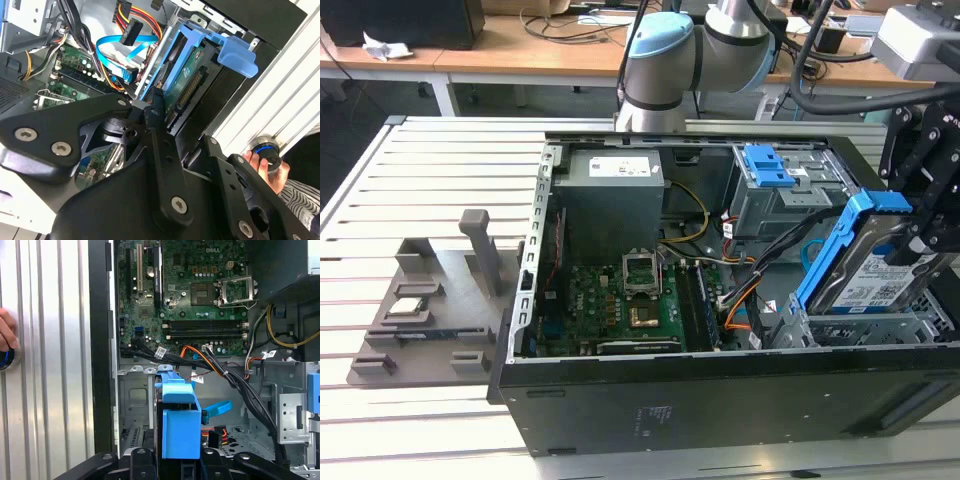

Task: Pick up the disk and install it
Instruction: 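Insert the disk into the insertion slot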

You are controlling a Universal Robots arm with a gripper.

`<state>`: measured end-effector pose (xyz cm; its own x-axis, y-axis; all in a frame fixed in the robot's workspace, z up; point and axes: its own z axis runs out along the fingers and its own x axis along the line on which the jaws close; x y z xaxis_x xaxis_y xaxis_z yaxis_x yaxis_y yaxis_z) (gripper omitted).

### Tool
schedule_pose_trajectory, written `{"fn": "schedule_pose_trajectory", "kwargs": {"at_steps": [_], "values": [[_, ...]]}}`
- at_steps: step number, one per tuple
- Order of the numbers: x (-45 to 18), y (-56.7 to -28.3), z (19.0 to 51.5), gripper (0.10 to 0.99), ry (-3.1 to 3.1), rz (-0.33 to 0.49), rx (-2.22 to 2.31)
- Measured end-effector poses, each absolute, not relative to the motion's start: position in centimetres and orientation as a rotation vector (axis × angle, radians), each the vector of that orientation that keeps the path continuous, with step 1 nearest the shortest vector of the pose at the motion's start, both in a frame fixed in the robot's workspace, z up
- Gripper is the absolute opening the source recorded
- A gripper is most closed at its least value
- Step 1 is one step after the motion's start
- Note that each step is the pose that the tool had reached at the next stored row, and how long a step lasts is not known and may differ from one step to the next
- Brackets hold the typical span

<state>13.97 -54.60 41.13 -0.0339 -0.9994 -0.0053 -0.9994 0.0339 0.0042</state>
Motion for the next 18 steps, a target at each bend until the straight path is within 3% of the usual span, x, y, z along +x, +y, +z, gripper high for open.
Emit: {"fn": "schedule_pose_trajectory", "kwargs": {"at_steps": [18], "values": [[14.0,-54.6,37.9,0.357,2.258,0.010,-2.183]]}}
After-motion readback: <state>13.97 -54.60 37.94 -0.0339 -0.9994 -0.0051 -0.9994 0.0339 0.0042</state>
